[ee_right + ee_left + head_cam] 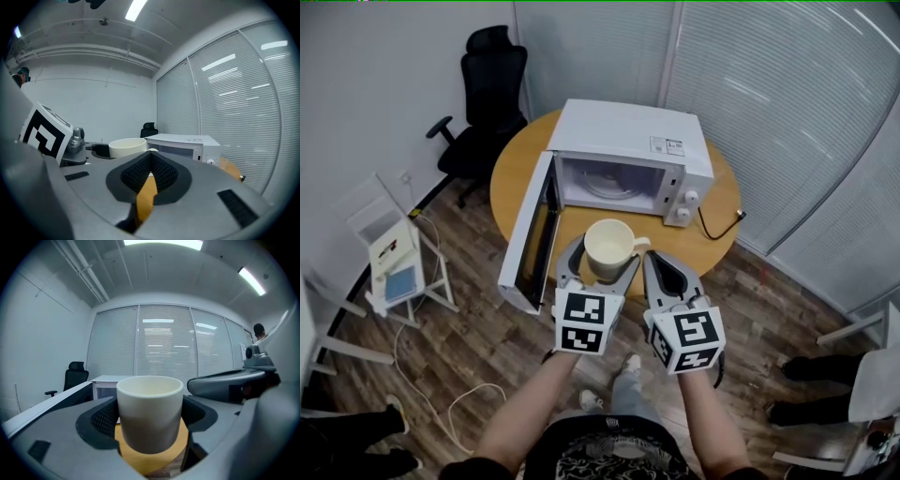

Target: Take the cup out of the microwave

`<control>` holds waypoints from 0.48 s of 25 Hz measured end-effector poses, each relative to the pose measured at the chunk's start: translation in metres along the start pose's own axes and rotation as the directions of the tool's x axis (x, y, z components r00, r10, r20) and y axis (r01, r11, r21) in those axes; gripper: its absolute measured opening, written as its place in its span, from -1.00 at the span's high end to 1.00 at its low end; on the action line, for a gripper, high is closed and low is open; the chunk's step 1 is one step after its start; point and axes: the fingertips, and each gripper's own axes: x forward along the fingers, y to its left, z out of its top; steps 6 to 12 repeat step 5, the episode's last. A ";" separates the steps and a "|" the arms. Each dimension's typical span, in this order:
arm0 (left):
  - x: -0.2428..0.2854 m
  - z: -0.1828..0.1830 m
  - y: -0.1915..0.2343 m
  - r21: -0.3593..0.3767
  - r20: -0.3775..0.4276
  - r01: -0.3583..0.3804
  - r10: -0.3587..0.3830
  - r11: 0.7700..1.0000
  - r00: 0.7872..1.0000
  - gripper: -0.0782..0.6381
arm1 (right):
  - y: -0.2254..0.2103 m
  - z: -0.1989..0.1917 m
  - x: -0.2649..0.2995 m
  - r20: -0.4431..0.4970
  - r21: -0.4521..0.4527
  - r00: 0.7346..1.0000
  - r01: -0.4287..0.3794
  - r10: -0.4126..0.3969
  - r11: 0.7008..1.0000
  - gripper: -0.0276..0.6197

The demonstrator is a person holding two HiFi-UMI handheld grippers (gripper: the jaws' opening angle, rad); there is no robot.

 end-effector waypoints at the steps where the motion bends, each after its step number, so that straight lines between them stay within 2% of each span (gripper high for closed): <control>1: -0.001 -0.001 -0.001 0.000 -0.001 0.000 0.000 1.000 1.000 -0.37 | 0.000 0.000 -0.001 -0.001 -0.001 1.000 0.000 0.000 1.000 0.87; 12: -0.003 -0.002 -0.005 -0.001 0.000 0.004 -0.004 1.000 1.000 -0.37 | 0.001 -0.001 -0.005 0.001 0.002 1.000 0.000 0.000 1.000 0.87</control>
